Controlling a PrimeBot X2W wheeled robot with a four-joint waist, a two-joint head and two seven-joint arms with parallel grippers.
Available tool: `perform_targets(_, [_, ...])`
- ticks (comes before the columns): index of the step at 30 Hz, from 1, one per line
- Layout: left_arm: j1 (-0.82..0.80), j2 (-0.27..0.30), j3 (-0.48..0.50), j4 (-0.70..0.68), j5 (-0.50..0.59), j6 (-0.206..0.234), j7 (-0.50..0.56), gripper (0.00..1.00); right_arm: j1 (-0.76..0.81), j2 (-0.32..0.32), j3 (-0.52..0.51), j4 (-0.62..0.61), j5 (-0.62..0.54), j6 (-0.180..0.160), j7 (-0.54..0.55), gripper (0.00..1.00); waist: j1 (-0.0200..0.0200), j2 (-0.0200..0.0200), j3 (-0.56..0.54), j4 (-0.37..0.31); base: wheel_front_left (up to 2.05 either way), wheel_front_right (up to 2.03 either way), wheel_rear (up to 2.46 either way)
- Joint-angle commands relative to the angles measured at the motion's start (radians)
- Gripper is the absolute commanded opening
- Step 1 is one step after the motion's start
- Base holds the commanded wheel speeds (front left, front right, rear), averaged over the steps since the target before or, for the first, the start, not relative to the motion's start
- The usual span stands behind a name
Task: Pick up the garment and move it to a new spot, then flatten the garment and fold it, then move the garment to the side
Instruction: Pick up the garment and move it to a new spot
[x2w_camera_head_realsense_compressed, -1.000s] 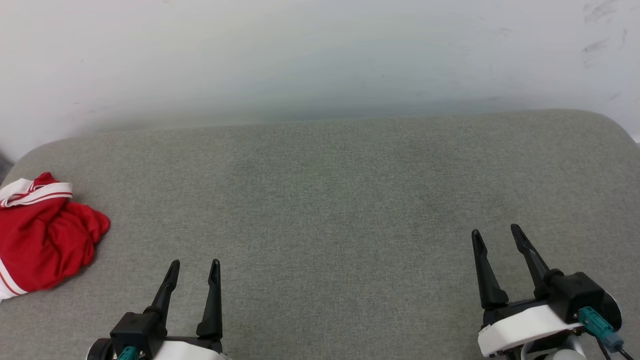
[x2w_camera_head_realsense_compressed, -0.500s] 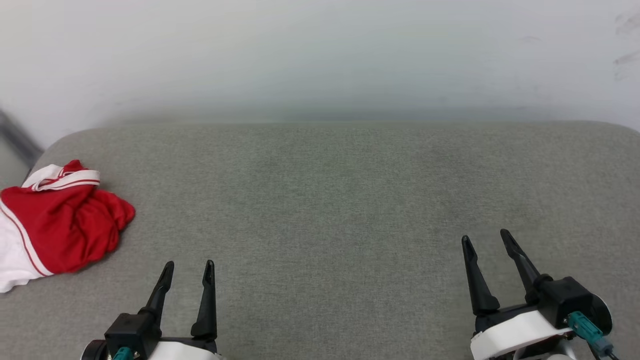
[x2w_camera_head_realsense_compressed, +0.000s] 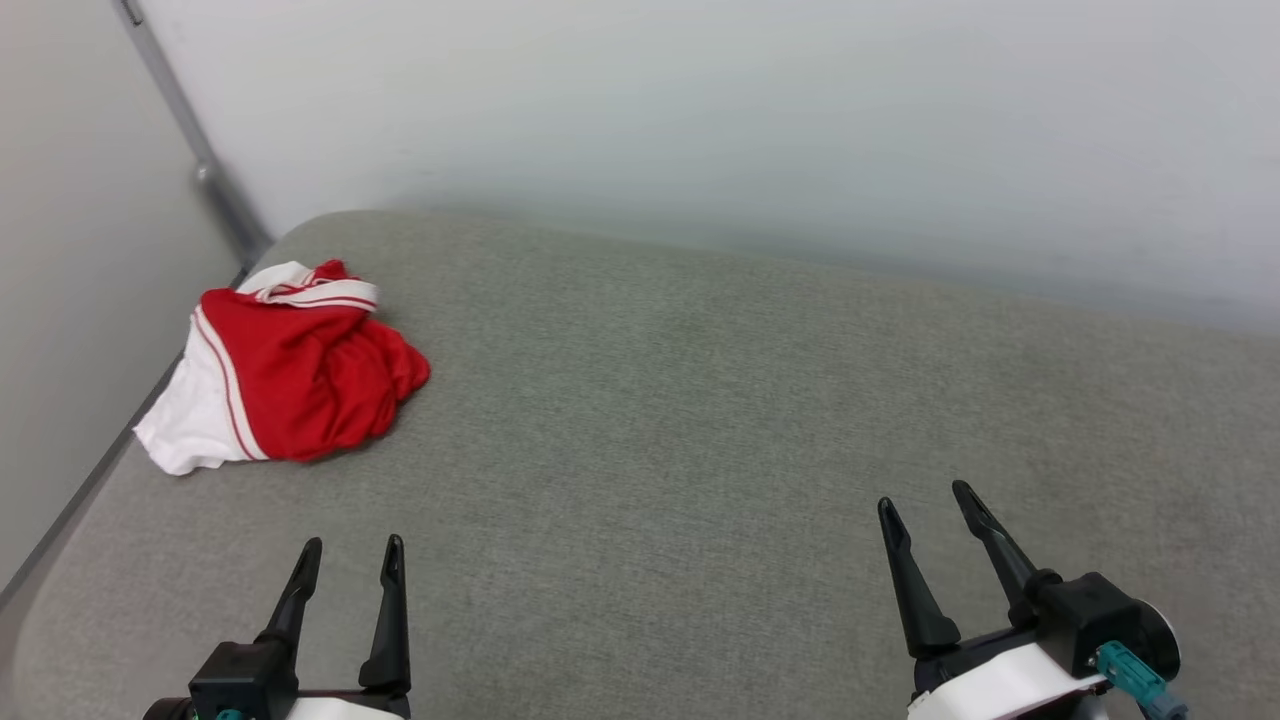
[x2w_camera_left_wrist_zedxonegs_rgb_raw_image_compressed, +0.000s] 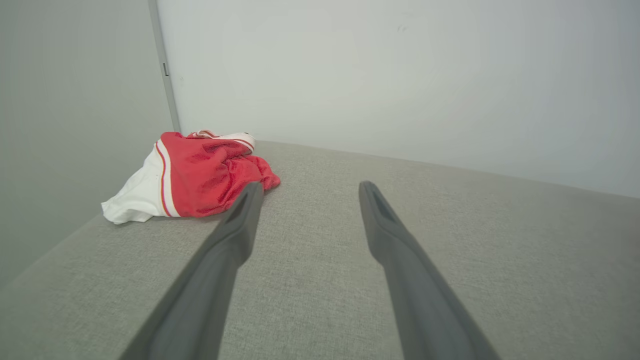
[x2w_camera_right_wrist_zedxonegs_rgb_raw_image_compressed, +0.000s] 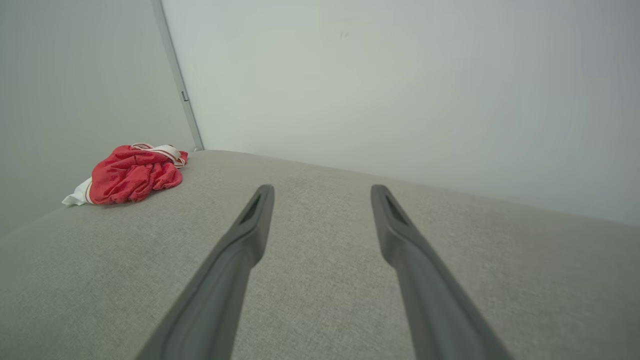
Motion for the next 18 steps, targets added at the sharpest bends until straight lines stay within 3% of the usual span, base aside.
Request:
perform_targets(1, [0.011, -0.001, 0.008, -0.003, 0.008, -0.002, -0.003, 1.0, 0.005, 0.001, 0.006, -0.001, 0.004, 0.0, -0.002, 1.0, 0.0, 0.0, -0.012, 0.051, 0.0, 0.0, 0.0])
perform_targets(18, [0.039, -0.001, 0.018, -0.007, 0.004, -0.012, -0.003, 1.0, 0.022, 0.001, 0.049, 0.009, 0.024, 0.0, -0.002, 1.0, 0.0, 0.0, -0.032, 0.212, 0.0, 0.0, 0.0])
